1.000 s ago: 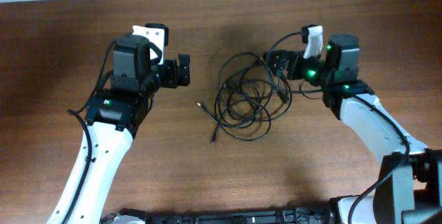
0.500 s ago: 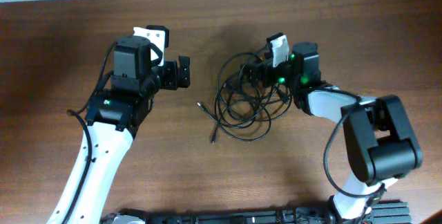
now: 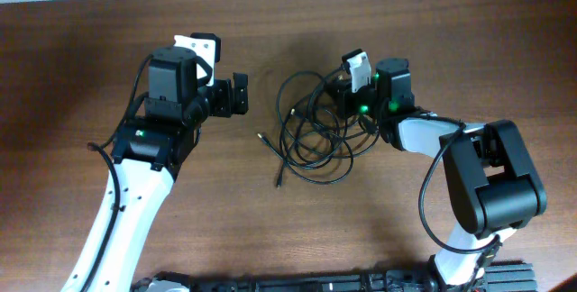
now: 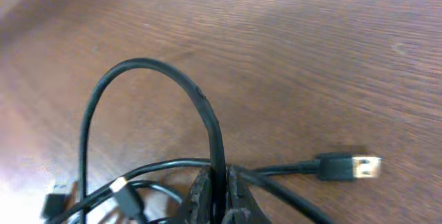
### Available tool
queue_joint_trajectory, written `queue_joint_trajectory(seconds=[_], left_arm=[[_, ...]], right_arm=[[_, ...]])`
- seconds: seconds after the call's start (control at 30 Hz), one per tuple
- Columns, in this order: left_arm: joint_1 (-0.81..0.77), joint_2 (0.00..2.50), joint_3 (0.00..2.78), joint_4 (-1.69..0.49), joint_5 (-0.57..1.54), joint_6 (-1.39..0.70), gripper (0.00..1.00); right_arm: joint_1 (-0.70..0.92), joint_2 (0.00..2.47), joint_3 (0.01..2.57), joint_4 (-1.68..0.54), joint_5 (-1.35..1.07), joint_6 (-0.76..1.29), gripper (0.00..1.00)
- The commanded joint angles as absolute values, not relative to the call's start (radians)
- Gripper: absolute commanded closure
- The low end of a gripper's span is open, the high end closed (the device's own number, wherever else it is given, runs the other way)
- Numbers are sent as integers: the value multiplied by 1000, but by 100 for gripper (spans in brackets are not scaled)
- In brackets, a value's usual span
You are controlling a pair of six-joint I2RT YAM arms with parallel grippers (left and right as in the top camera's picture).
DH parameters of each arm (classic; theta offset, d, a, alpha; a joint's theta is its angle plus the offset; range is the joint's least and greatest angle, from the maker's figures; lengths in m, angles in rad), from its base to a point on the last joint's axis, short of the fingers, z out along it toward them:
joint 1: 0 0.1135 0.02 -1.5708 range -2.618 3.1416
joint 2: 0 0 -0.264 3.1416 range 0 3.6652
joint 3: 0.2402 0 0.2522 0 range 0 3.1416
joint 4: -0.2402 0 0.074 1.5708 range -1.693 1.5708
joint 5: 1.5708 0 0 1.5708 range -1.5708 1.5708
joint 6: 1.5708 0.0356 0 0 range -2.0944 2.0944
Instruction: Untangle cables
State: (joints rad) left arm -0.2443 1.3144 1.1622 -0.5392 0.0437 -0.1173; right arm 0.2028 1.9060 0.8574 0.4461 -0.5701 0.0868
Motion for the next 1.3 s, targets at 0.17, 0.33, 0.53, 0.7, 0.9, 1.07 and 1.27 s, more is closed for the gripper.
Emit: queue_joint_trajectory(seconds=[0.17,0.33,0.53,0.7,0.9,1.07,1.27], left_arm=[[-239,1298,1168,-545,37,-127,1],[-239,1298,1168,-560,48,-127,1],[-239,1298,1168,-563,93,-127,1],[-240,1298,1168,-566,279,-126,1],[-282,1298,1167,-559,356,-126,1],[-327,1298,1167,-559,356,-126,1],[-332,1298,1167,-559,356,-126,1]], right_arm=[[209,1639,882,388,-711,151,96],[207,1376,1084,-51,-619,124,96],[207,1348,1490,-516,-537,97,96],[207,1348,1723,-628,-537,113,96],[207,1348,1781,-566,-538,185,96],[184,1348,1885,-502,-537,206,96],[107,1348,1982,-360,-567,278,96]])
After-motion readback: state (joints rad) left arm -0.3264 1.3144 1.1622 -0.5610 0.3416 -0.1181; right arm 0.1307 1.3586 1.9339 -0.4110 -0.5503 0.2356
